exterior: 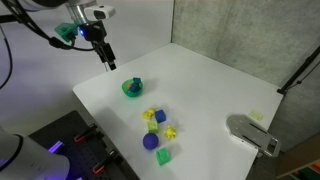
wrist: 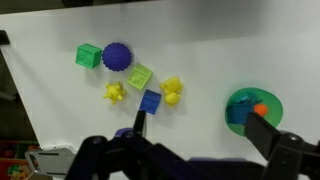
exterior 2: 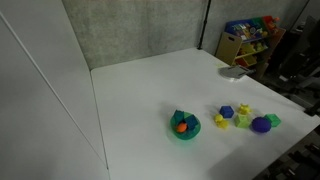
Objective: Pick up the blue block from the green bowl and put it on the blue block on the table
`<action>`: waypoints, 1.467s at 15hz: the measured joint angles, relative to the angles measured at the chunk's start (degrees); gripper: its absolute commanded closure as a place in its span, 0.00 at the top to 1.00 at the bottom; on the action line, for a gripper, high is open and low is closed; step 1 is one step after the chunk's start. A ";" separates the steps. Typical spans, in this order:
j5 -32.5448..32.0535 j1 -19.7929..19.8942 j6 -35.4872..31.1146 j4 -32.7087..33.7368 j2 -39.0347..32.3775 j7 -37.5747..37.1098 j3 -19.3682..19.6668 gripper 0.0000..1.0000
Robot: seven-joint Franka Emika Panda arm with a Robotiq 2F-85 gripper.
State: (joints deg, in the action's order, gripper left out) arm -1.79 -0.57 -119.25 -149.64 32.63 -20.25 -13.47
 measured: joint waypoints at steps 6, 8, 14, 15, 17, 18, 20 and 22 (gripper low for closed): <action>0.11 -1.23 -4.21 6.22 -10.43 0.04 0.12 1.00; 0.48 -1.74 -5.22 9.64 -14.91 0.22 0.32 1.00; 5.74 -4.09 -5.82 21.03 -29.24 5.80 2.28 1.00; 6.55 -4.32 -5.82 22.65 -31.55 7.14 2.62 1.00; 7.30 -4.57 -5.82 25.19 -35.94 9.25 3.12 1.00; 7.33 -4.65 -5.88 26.04 -38.06 9.94 3.31 1.00; 7.33 -4.79 -6.70 27.18 -42.06 11.04 3.54 1.00; 7.32 -5.14 -8.97 27.71 -45.81 11.52 3.69 1.00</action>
State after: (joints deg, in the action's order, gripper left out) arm 5.53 -5.71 -128.22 -121.93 -13.18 -8.73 -9.78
